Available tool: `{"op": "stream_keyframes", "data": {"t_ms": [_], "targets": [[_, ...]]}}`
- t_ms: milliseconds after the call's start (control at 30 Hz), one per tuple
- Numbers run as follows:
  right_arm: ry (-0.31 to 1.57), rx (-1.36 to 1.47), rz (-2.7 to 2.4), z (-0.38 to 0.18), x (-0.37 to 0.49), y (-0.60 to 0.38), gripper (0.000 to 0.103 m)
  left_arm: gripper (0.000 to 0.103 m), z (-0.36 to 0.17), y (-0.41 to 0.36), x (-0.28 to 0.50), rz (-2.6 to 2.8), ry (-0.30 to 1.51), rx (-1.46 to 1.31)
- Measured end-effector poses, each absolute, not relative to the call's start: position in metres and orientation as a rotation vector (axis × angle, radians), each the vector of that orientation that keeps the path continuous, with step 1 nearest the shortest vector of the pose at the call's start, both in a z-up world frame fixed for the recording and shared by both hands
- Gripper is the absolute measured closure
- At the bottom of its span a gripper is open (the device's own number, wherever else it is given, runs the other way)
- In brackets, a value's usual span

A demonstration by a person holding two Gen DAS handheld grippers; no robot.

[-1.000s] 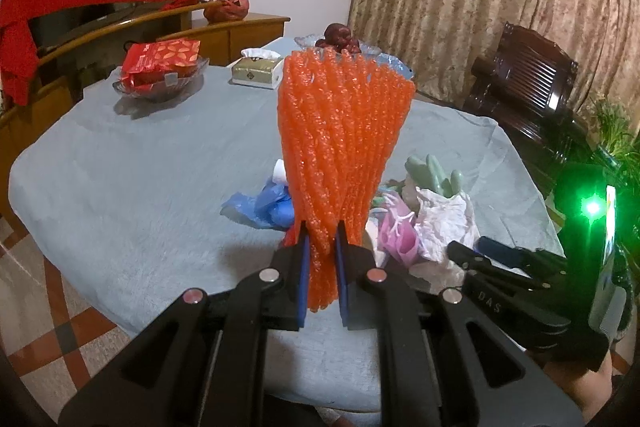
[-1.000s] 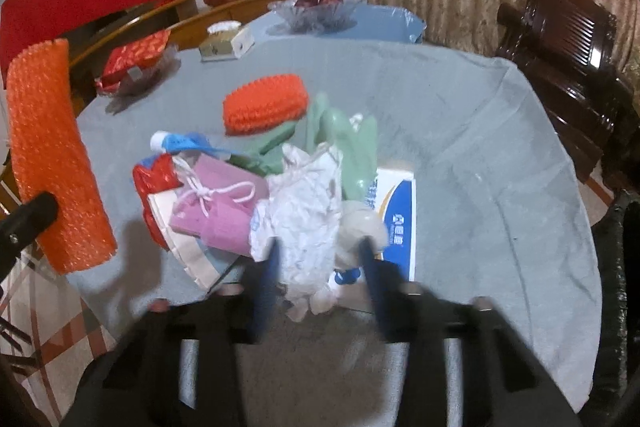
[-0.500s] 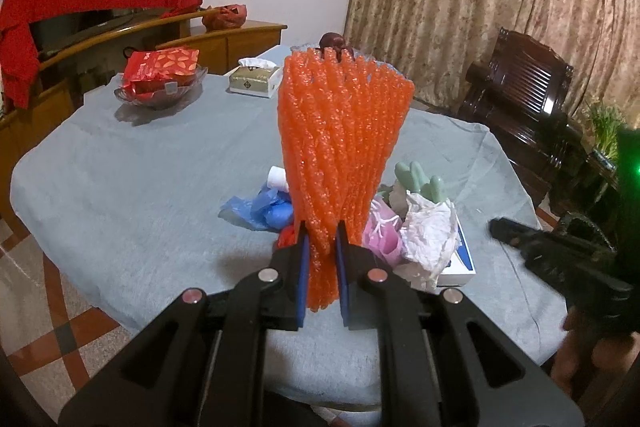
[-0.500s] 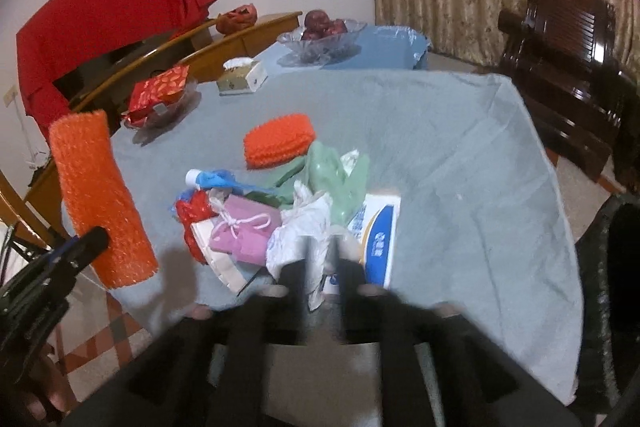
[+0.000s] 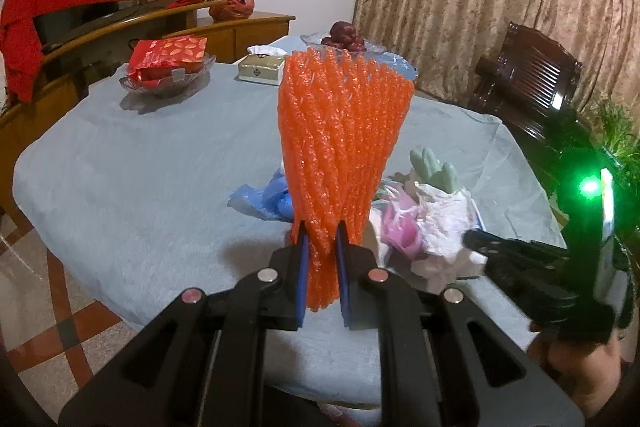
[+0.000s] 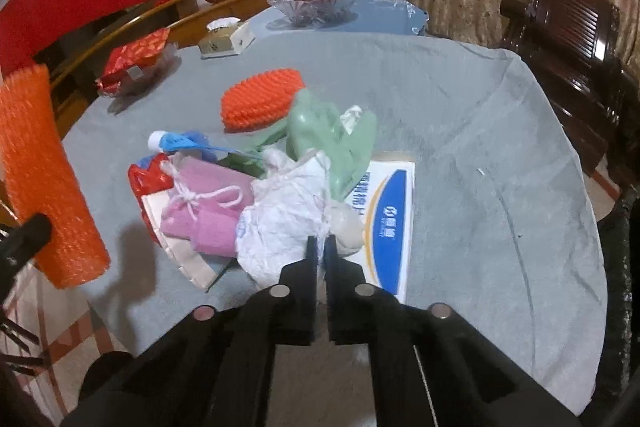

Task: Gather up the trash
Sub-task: 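Carry net and tissue over the black bin and open both tools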

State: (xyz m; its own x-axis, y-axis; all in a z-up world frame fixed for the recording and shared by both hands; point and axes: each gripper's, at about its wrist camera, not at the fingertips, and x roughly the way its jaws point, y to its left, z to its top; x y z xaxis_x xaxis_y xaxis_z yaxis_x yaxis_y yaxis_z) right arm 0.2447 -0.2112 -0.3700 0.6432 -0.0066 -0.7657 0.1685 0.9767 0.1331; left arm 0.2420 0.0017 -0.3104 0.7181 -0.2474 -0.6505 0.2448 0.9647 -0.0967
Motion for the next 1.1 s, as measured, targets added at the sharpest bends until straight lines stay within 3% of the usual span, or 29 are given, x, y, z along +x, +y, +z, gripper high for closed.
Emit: {"op": "stream_keyframes", "data": {"t_ms": [667,1100], "targets": [[0.663,0.256,-0.151,-0.265,0.16,-0.266,0.101,0.091,-0.291,-0.025,0.222,-0.322,0.687,0.008],[0.595,0.303,-0.47,-0.247,0.056,-0.423,0.101,0.091,-0.269,-0.196,0.177,-0.665,0.666,0.109]]}}
